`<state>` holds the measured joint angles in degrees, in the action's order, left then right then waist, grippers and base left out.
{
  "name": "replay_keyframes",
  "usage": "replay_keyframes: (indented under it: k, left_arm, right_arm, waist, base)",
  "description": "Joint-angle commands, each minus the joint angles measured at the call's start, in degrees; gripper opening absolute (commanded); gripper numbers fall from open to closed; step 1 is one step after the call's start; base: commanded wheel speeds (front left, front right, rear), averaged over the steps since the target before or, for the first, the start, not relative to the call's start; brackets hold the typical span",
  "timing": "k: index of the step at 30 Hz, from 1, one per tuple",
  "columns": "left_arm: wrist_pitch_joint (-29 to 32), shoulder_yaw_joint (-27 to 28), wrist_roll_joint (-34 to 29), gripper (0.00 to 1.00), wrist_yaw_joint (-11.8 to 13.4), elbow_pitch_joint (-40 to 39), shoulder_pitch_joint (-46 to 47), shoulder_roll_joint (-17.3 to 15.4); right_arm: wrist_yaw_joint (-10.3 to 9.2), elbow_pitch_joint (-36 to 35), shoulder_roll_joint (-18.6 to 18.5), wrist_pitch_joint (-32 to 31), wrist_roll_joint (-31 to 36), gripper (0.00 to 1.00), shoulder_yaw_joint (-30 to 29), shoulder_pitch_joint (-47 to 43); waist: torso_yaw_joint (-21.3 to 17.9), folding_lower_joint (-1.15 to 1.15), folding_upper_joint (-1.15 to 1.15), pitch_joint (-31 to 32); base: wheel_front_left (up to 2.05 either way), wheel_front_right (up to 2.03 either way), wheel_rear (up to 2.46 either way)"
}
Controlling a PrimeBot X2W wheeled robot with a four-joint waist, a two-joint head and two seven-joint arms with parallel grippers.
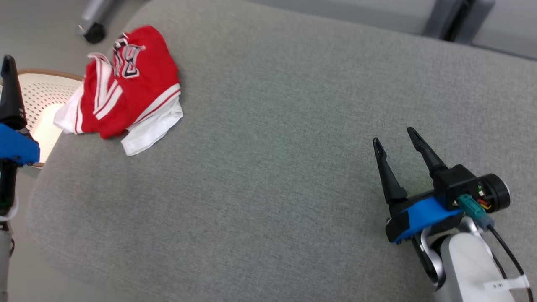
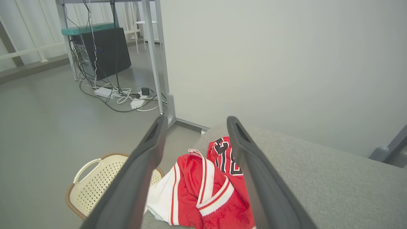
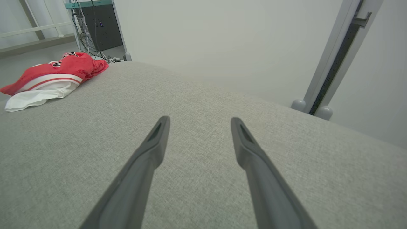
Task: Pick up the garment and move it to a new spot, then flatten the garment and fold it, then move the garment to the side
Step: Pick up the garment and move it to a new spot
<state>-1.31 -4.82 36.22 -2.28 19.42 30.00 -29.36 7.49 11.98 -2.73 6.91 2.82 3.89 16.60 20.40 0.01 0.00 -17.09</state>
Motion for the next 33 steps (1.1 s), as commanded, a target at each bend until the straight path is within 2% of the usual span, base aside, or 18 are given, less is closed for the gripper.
replay_keyframes:
  k: [1,6,10,16,20,21,22,23,24,33]
  left_arm:
    - [2.8,-0.4,1.4,1.00,-0.8,2.8,3.2,-0.2]
    - [10.4,-2.6,4.4,1.00,-3.2,11.4,10.7,-0.1]
    - [14.0,-5.4,6.4,1.00,-4.7,16.3,13.9,1.1]
    - [17.3,-10.6,10.6,1.00,-5.4,20.8,15.6,3.0]
    - [18.1,-14.6,12.3,1.00,-5.2,22.6,16.1,2.1]
    - [18.1,-15.5,12.8,0.93,-5.2,23.1,16.1,2.0]
    - [17.9,-16.2,13.3,0.52,-5.2,23.5,16.2,1.9]
    - [17.7,-16.7,13.8,0.15,-5.2,23.8,16.6,1.7]
    - [17.3,-17.4,14.1,0.00,-5.2,24.1,16.9,1.4]
    - [13.0,-22.3,15.3,0.00,-5.2,25.4,19.7,-3.1]
  right_arm:
    - [0.00,-1.7,-0.3,-1.2,1.3,1.00,0.4,1.5]
    - [0.00,-6.6,-0.3,-4.3,4.3,1.00,1.1,3.4]
    - [0.00,-10.7,-0.3,-6.3,5.7,1.00,1.1,4.1]
    - [0.00,-14.1,-0.3,-7.7,6.9,1.00,0.5,3.6]
    - [0.00,-14.6,-0.3,-7.6,7.0,1.00,0.4,3.4]
    - [0.00,-14.6,-0.3,-7.5,7.0,1.00,0.5,3.4]
    - [0.00,-14.6,-0.3,-7.5,6.9,1.00,0.5,3.4]
    - [0.00,-14.6,-0.3,-7.5,6.8,1.00,0.5,3.5]
    - [0.00,-14.5,-0.3,-7.4,6.6,1.00,0.5,3.5]
    - [0.00,-12.8,-0.3,-6.0,4.9,1.00,0.2,3.8]
  waist:
    - [-0.7,-0.01,0.00,-2.6]
    - [-3.3,-0.01,0.00,-8.3]
    - [-4.3,-0.01,0.00,-12.0]
    - [-4.7,-0.01,0.00,-15.9]
    - [-4.9,-0.01,0.00,-17.3]
    - [-4.9,-0.01,0.00,-17.5]
    - [-5.0,-0.01,0.00,-17.6]
    - [-5.0,-0.01,0.00,-17.6]
    - [-5.1,-0.01,0.00,-17.6]
    - [-5.7,-0.01,0.00,-15.3]
  base:
    - [0.00,0.00,0.00]
    - [0.00,0.00,0.00]
    - [0.00,0.00,0.00]
    - [0.00,0.00,0.00]
    - [0.00,0.00,0.00]
    - [0.00,0.00,0.00]
    - [0.00,0.00,0.00]
    - [0.00,0.00,0.00]
    - [0.00,0.00,0.00]
    - [0.00,0.00,0.00]
